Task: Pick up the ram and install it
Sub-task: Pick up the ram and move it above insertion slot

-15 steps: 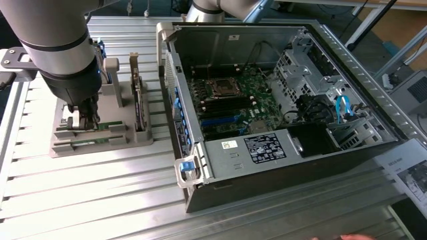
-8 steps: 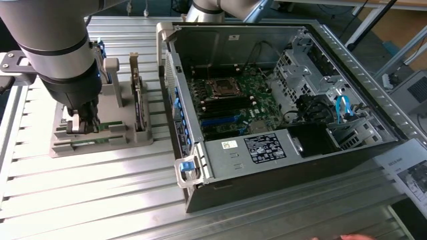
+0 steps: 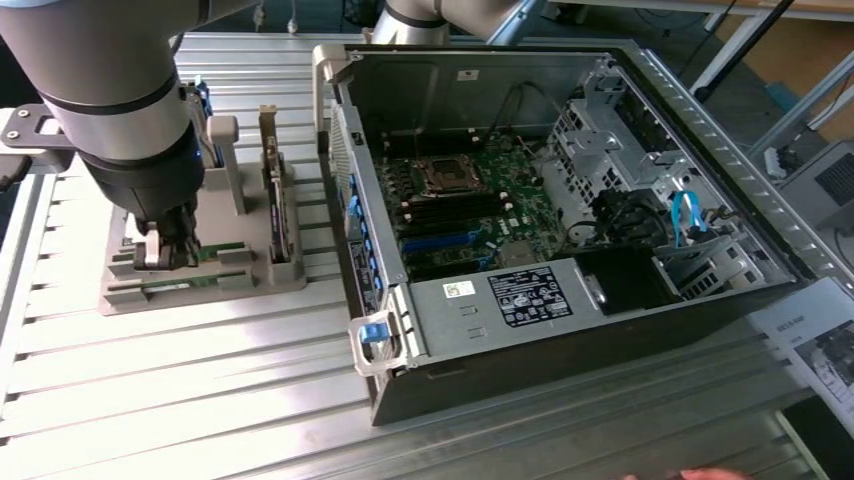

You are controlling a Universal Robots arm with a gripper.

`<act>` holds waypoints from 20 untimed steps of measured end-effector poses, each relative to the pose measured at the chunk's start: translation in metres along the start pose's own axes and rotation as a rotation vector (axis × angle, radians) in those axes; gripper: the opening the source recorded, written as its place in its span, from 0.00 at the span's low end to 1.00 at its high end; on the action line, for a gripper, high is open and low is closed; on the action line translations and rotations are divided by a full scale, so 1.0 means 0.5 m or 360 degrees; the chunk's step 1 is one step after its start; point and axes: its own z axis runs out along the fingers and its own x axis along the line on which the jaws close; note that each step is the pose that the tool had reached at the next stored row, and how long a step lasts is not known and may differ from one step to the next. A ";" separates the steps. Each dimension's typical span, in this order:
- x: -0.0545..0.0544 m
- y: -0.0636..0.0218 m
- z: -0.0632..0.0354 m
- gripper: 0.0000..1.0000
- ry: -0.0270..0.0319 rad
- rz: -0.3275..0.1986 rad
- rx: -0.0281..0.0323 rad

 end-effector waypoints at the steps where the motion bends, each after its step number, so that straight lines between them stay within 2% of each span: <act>1: 0.000 0.000 0.002 0.24 0.00001 0.0000 -0.00001; 20: 0.001 -0.001 0.038 0.24 0.00002 0.0000 -0.00001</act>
